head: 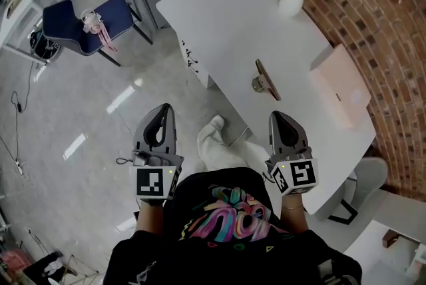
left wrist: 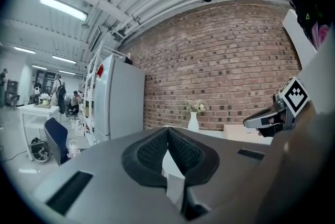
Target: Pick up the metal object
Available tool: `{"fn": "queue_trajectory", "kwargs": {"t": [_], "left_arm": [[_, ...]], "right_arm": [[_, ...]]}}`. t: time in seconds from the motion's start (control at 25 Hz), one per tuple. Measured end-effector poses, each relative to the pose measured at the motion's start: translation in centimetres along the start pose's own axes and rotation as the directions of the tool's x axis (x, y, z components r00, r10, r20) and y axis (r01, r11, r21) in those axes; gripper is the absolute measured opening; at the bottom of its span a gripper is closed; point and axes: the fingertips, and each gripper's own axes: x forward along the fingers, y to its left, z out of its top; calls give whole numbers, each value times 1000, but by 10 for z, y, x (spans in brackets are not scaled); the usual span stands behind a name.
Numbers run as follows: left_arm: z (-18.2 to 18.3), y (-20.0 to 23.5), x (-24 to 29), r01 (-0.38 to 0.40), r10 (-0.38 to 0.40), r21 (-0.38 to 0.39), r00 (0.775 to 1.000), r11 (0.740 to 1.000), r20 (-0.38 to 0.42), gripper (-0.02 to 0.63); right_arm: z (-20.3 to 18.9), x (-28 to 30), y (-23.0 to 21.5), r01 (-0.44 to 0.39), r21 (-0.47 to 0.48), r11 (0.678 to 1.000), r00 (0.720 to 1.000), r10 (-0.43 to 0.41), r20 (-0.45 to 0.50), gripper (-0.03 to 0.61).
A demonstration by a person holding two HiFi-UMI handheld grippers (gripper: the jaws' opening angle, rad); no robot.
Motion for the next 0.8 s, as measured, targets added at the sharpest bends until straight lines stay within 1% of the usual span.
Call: {"fn": "queue_trajectory", "kwargs": {"t": [0.08,0.2,0.36,0.52,0.68,0.8], "left_arm": [[4,4,29,23,-23,10,1000,1000,-7,26],[17,8,75,54,-54,20,998,998,-12,25],[37,6,134,112,-112,39,994,993,-1,25],[47,-10,185,196,-195,56,981,979,-15,25],[50,-28,226,262,-261,66,965,963,-27,25],[51,-42,252,311,-309,73,950,948,-35,25]], "right_arm": [[3,24,-15,14,12,1000,1000,-14,8,18],[17,57,-37,36,36,999,999,-37,20,18],[37,83,-68,87,74,993,996,-90,27,18],[47,94,-102,153,109,982,987,-158,42,18],[44,100,-132,205,137,969,977,-211,32,18],[41,102,-152,252,167,953,966,-258,16,18]]}}
